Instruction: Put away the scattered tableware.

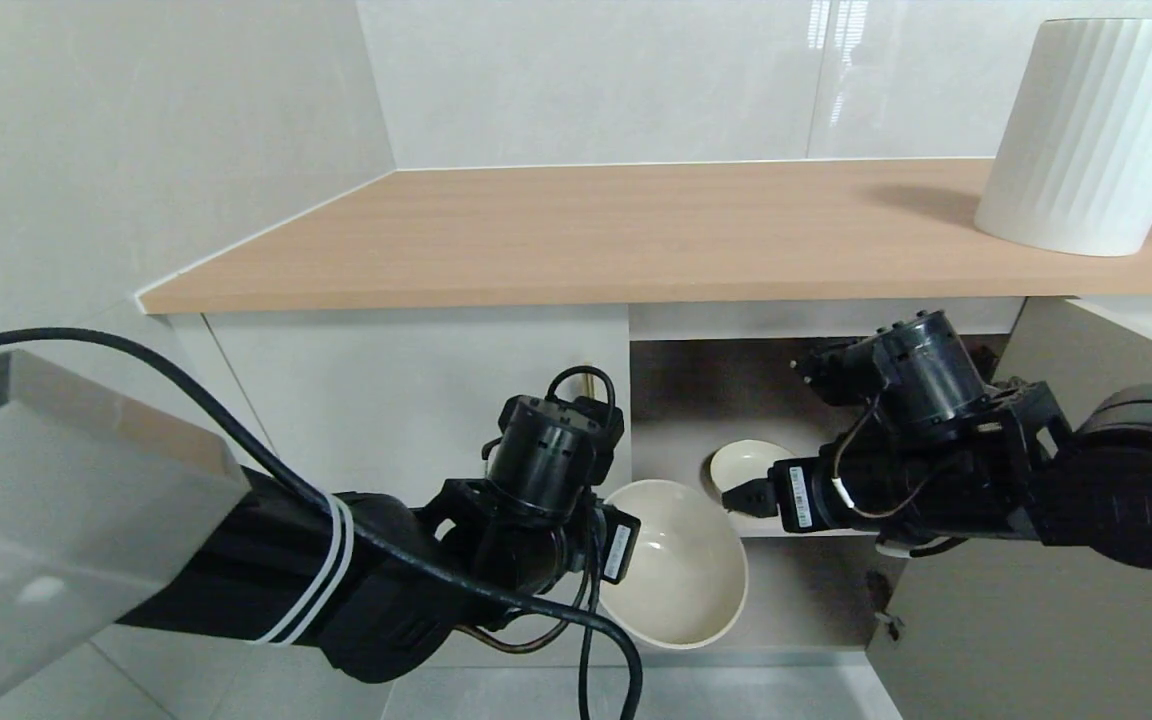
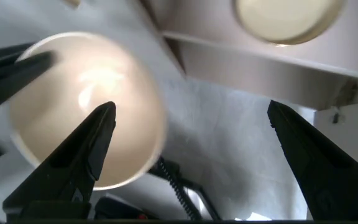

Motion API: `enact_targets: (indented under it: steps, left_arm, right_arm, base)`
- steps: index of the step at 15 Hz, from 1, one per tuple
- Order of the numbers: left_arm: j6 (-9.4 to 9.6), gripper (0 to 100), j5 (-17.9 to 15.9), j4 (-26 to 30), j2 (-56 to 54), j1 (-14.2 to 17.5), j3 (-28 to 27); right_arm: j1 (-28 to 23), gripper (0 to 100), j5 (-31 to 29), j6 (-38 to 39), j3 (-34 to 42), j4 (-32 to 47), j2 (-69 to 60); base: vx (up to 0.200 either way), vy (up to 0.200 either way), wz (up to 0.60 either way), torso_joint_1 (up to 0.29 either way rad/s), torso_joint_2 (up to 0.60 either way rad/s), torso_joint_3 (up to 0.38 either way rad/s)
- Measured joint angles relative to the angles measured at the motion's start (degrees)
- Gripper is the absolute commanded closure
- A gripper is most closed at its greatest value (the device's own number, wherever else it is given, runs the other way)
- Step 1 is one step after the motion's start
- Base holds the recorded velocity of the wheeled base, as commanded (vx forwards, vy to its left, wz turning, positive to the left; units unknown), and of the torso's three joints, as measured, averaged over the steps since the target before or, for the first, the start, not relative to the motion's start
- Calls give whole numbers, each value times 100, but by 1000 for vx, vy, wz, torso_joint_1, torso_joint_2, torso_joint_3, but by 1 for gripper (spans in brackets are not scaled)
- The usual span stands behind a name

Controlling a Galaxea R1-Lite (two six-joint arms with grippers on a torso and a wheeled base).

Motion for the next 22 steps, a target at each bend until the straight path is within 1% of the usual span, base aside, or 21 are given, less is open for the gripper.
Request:
enact_targets:
  steps: [2, 3, 7, 8, 11, 18, 19, 22]
  left_arm:
    - [-118, 100, 6, -93, 63, -44, -11]
    - [-143, 100, 9, -121, 68, -67, -11]
    - [-157, 100, 12, -128, 57, -89, 0]
    - [-157, 100, 11, -130, 52, -89, 0]
    - [-157, 100, 11, -128, 44, -94, 0]
    - [-154, 100, 15, -130, 60, -94, 11]
    - [-151, 0, 34, -130, 60, -91, 11]
    - [-156, 0, 94, -141, 49, -94, 16]
  right_arm:
    - [77, 0, -4, 5, 0, -2, 207]
    - [94, 0, -6, 5, -2, -13, 323]
    - [144, 0, -20, 16, -39, -35, 670]
    - [151, 100, -22, 27, -52, -44, 731]
    - [160, 100, -17, 51, -79, -268, 855]
    - [161, 100, -15, 60, -79, -282, 957]
    - [168, 100, -17, 60, -79, -284, 962]
    - [163, 100, -33, 60, -77, -273, 996]
  base:
    - [0, 0, 0, 0, 0, 0]
    - [0, 0, 0, 0, 0, 0]
    - [0, 0, 0, 0, 0, 0]
    - [0, 0, 0, 0, 0, 0]
    - [0, 0, 0, 0, 0, 0]
    - [0, 0, 0, 0, 0, 0]
    - [0, 0, 0, 0, 0, 0]
    - [0, 0, 0, 0, 0, 0]
